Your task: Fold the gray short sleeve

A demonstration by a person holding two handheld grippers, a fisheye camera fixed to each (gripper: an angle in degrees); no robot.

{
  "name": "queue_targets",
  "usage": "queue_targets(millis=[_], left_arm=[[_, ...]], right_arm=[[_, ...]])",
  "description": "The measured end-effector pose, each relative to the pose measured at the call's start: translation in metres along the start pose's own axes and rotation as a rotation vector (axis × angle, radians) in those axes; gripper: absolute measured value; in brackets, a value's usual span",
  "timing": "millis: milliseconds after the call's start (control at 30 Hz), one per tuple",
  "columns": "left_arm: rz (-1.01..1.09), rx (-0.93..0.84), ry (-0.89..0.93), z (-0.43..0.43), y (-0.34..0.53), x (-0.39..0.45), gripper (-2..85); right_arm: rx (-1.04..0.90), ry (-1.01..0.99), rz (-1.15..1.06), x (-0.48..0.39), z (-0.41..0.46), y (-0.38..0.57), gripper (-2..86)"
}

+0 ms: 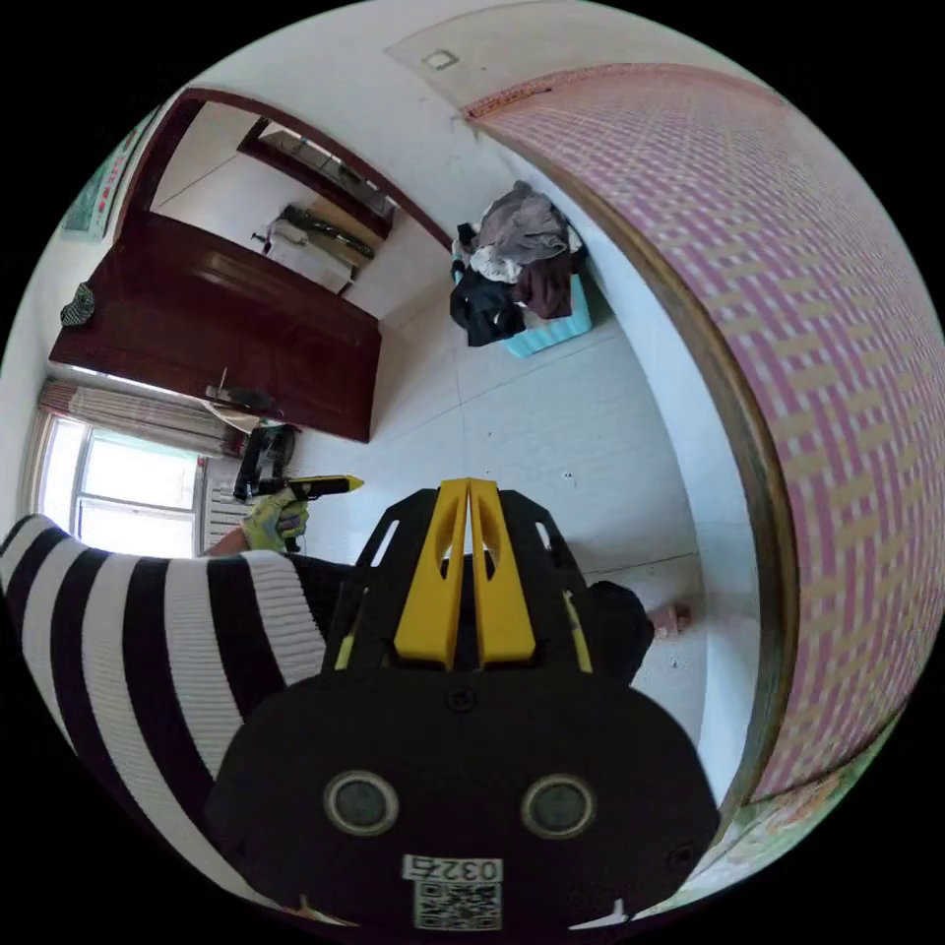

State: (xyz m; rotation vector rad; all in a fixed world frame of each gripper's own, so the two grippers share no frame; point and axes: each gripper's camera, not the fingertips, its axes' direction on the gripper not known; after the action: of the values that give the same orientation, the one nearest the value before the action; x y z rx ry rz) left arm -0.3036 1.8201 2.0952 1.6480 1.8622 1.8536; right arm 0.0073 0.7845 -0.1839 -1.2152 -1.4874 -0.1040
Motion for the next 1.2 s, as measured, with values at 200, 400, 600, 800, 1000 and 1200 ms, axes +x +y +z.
queue_targets(millis=[200, 400, 600, 800, 1000, 1200], left_arm=[[-0.424, 0.183, 0.234, 0.041, 0.010, -0.032, -0.9], [-0.681, 0.244, 0.436, 0.112, -0.050, -0.002, -0.9], [-0.656, 0.273, 0.451, 0.125, -0.178, 0.068, -0.9], [-0.525, 0.267, 0.390, 0.115, -0.346, 0.134, -0.9], [-0.480, 0.287, 0.431, 0.121, -0.500, 0.181, -0.6], [-0.497, 0.246, 0.451, 0.141, -0.660, 0.179, 2.8]], right_arm=[[-0.035, -0.042, -0.071, 0.012, 0.077, -0.036, -1.0], [-0.041, 0.102, -0.206, 0.062, 0.112, -0.059, -1.0], [0.027, 0.074, -0.204, 0.155, 0.118, -0.123, -1.0], [0.094, 0.107, -0.229, 0.234, 0.117, -0.183, -1.0], [0.170, 0.097, -0.107, 0.299, 0.119, -0.212, -1.0], [0.171, 0.150, 0.113, 0.351, 0.144, -0.219, -1.0]])
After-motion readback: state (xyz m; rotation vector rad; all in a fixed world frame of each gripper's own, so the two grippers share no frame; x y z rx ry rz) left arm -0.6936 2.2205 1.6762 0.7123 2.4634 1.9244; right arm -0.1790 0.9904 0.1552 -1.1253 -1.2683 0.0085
